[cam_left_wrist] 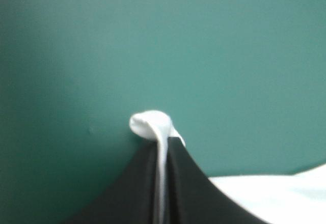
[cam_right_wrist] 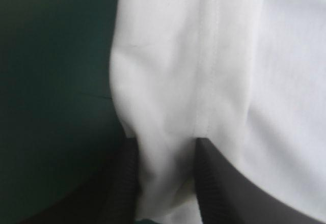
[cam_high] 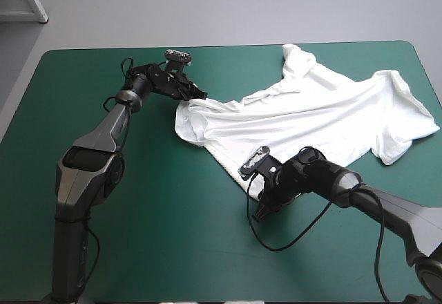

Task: Fold the cloth

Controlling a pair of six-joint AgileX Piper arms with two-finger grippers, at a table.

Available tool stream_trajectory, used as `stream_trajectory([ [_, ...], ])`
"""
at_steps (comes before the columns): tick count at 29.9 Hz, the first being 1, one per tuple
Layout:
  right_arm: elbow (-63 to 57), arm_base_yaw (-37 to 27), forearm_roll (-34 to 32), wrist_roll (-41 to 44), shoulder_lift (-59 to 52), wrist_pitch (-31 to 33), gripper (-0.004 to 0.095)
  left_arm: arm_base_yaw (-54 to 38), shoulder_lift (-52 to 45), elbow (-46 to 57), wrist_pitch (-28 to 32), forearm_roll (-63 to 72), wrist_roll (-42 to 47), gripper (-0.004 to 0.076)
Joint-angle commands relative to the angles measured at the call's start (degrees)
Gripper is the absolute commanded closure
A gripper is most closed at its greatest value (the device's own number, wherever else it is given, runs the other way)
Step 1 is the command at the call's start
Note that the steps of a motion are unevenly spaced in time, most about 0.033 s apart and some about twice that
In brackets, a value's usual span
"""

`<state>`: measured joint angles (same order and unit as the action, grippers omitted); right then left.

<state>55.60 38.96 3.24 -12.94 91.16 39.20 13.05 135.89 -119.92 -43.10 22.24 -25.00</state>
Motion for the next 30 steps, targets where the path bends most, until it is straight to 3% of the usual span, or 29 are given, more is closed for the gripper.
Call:
stream_trajectory([
  [1, 0.0, -0.02, 1.22, 0.86, 1.47, -1.53, 0.0829, 0.11, -3.02, -0.66, -3.72, -1.52, 0.15, 0.0705],
  [2, -0.09, -0.02, 1.4, 0.9, 1.57, -2.1, 0.0922, 0.11, -3.02, -0.66, -3.84, -1.52, 0.15, 0.0705],
  [13, 0.27, -0.16, 0.98, 9.47, -4.13, -11.36, 0.0925, 0.11, -6.03, -3.75, -4.37, -0.28, 3.48, 0.0705],
  [20, 9.15, -0.24, -8.17, 17.25, -13.4, -4.82, 0.0925, 0.22, -8.61, -15.19, -10.02, 2.13, 3.73, 0.0705],
  [30, 39.83, -0.24, -26.51, 18.68, -19.06, 7.06, 0.0925, 0.11, -17.83, -34.05, -12.88, 0.95, 11.39, 0.0705],
])
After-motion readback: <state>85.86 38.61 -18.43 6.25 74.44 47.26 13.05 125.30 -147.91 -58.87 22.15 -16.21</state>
